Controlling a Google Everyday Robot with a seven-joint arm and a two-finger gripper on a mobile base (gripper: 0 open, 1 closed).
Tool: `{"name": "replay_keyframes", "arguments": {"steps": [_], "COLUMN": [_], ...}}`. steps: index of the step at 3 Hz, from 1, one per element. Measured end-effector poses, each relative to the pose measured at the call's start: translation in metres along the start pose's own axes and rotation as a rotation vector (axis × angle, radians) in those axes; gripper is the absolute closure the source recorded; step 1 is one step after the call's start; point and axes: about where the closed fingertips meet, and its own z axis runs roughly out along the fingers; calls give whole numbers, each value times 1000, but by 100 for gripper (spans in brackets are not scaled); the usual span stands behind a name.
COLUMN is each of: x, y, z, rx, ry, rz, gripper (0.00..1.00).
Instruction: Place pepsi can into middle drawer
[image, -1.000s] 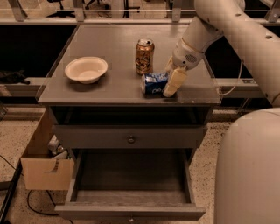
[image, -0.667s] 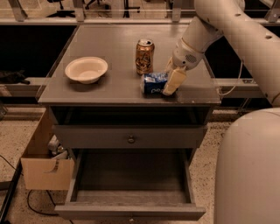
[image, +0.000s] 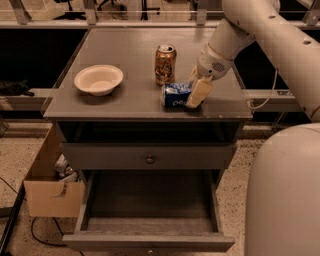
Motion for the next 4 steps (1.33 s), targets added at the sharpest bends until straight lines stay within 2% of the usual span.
{"name": "replay_keyframes", "arguments": {"steps": [1, 2, 3, 4], "x": [-1, 5, 18, 28], "y": [-2, 6, 31, 70], "z": [1, -25, -62, -91], "rx": [5, 52, 119, 190], "ry": [0, -22, -46, -89], "rz": [1, 7, 13, 15], "gripper": [100, 100, 100, 100]}}
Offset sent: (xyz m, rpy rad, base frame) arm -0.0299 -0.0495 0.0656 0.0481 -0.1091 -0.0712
